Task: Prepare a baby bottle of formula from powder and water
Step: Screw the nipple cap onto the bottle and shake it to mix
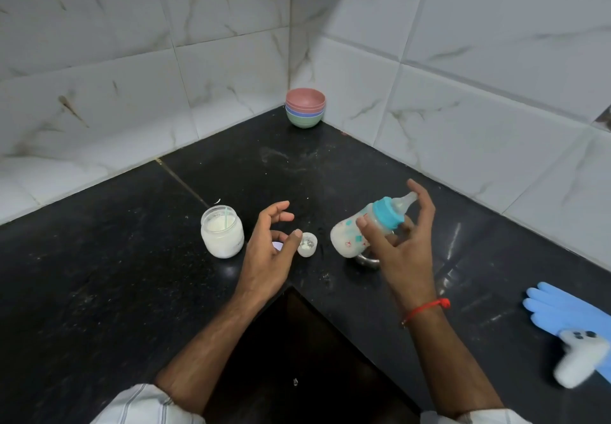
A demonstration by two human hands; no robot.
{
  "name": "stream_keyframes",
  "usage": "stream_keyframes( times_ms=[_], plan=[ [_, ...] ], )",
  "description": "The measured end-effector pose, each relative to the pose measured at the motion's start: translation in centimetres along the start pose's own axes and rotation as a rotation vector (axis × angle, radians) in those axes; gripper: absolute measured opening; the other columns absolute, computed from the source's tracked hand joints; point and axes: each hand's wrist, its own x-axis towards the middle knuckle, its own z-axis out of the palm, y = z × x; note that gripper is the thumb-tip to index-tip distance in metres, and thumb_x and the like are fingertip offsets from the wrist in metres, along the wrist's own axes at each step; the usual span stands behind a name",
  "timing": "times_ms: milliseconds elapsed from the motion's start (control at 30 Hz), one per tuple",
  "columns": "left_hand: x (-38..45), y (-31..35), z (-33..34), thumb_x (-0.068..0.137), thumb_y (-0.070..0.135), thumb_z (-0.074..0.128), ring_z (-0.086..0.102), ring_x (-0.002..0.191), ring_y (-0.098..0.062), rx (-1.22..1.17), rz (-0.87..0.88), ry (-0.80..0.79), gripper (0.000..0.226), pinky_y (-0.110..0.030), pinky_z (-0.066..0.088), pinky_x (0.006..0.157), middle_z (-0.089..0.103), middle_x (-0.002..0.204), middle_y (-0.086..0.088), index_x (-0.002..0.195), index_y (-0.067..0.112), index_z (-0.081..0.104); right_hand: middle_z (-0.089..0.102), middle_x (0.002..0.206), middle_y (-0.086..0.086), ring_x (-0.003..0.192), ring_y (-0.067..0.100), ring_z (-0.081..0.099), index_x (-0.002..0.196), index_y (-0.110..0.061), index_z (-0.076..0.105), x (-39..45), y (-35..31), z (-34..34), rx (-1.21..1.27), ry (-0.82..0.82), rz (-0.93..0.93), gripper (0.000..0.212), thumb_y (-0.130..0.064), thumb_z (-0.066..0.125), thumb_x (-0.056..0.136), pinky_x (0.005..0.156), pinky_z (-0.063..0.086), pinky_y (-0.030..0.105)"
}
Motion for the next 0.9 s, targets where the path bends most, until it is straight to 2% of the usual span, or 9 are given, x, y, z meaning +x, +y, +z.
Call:
stream_keyframes(
  times_ms=[100, 167, 233, 333, 500, 600, 733, 833, 900],
  plan=[
    [-0.2, -0.1, 0.0, 0.095, 0.015, 0.066, 0.057, 0.080, -0.003, -0.003, -0.006, 0.001, 0.048, -0.017, 0.049, 0.074, 0.060, 0.120, 0.013, 0.135, 0.035, 0.049, 0.066, 0.121, 0.015, 0.101, 0.027, 0.074, 0.144, -0.044, 0.035, -0.1, 0.2, 0.1, 0.007, 0.027, -0.012, 0.077, -0.017, 0.078, 0.087, 0.080, 0.063, 0.043],
    [-0.4, -0.2, 0.0, 0.095, 0.017, 0.066, 0.059, 0.082, -0.006, -0.004, -0.006, -0.003, 0.048, -0.017, 0.049, 0.075, 0.061, 0.120, 0.013, 0.135, 0.036, 0.048, 0.067, 0.120, 0.014, 0.101, 0.029, 0.074, 0.145, -0.046, 0.033, -0.1, 0.4, 0.0, -0.051, 0.009, -0.062, 0.081, -0.015, 0.079, 0.086, 0.085, 0.062, 0.047],
    [-0.5, -0.2, 0.0, 0.094, 0.019, 0.065, 0.060, 0.083, -0.009, -0.001, -0.009, -0.005, 0.048, -0.017, 0.050, 0.075, 0.061, 0.120, 0.014, 0.135, 0.036, 0.048, 0.066, 0.122, 0.018, 0.104, 0.030, 0.074, 0.144, -0.048, 0.034, -0.2, 0.1, 0.0, 0.029, -0.002, 0.006, 0.077, -0.018, 0.078, 0.087, 0.086, 0.062, 0.051],
    [-0.6, -0.3, 0.0, 0.095, 0.018, 0.066, 0.062, 0.085, -0.013, 0.007, -0.013, -0.005, 0.048, -0.017, 0.050, 0.075, 0.061, 0.120, 0.014, 0.136, 0.035, 0.048, 0.064, 0.124, 0.017, 0.105, 0.030, 0.073, 0.143, -0.046, 0.036, -0.2, 0.5, 0.0, -0.034, -0.046, -0.024, 0.076, -0.017, 0.078, 0.087, 0.086, 0.062, 0.047],
    [-0.8, 0.0, 0.1, 0.095, 0.018, 0.065, 0.062, 0.084, -0.010, 0.017, -0.013, -0.007, 0.048, -0.018, 0.048, 0.073, 0.061, 0.120, 0.015, 0.136, 0.035, 0.048, 0.062, 0.125, 0.018, 0.105, 0.026, 0.072, 0.143, -0.043, 0.035, -0.5, 1.2, 0.4, -0.035, -0.007, -0.016, 0.074, -0.015, 0.077, 0.089, 0.086, 0.062, 0.043],
    [-0.8, 0.0, 0.1, 0.095, 0.018, 0.065, 0.061, 0.083, -0.008, 0.014, -0.017, -0.008, 0.048, -0.018, 0.047, 0.073, 0.061, 0.120, 0.015, 0.136, 0.035, 0.048, 0.062, 0.124, 0.021, 0.104, 0.030, 0.073, 0.140, -0.043, 0.038, -0.5, 1.2, 0.6, 0.061, 0.035, 0.050, 0.067, -0.018, 0.075, 0.091, 0.078, 0.063, 0.045],
    [-0.8, -0.2, 0.0, 0.092, 0.026, 0.064, 0.060, 0.081, -0.006, 0.011, -0.007, -0.011, 0.048, -0.020, 0.048, 0.075, 0.061, 0.120, 0.015, 0.136, 0.036, 0.048, 0.065, 0.119, 0.016, 0.103, 0.033, 0.072, 0.140, -0.042, 0.039, -0.3, 1.1, 0.5, -0.016, 0.023, -0.005, 0.065, -0.019, 0.075, 0.091, 0.075, 0.063, 0.046],
    [-0.8, -0.3, 0.0, 0.094, 0.021, 0.065, 0.060, 0.081, -0.007, 0.011, -0.003, -0.014, 0.047, -0.021, 0.049, 0.076, 0.061, 0.120, 0.014, 0.136, 0.035, 0.048, 0.065, 0.121, 0.012, 0.104, 0.027, 0.073, 0.143, -0.042, 0.036, -0.1, 1.1, 0.3, -0.131, 0.002, -0.103, 0.072, -0.018, 0.077, 0.089, 0.084, 0.062, 0.044],
    [-0.7, -0.2, 0.0, 0.095, 0.018, 0.065, 0.060, 0.080, -0.006, 0.022, -0.008, -0.016, 0.048, -0.021, 0.048, 0.075, 0.061, 0.119, 0.014, 0.136, 0.035, 0.048, 0.064, 0.122, 0.017, 0.101, 0.024, 0.074, 0.142, -0.043, 0.037, -0.3, 0.9, 0.5, -0.105, -0.006, -0.090, 0.070, -0.018, 0.076, 0.090, 0.081, 0.063, 0.042]
  ],
)
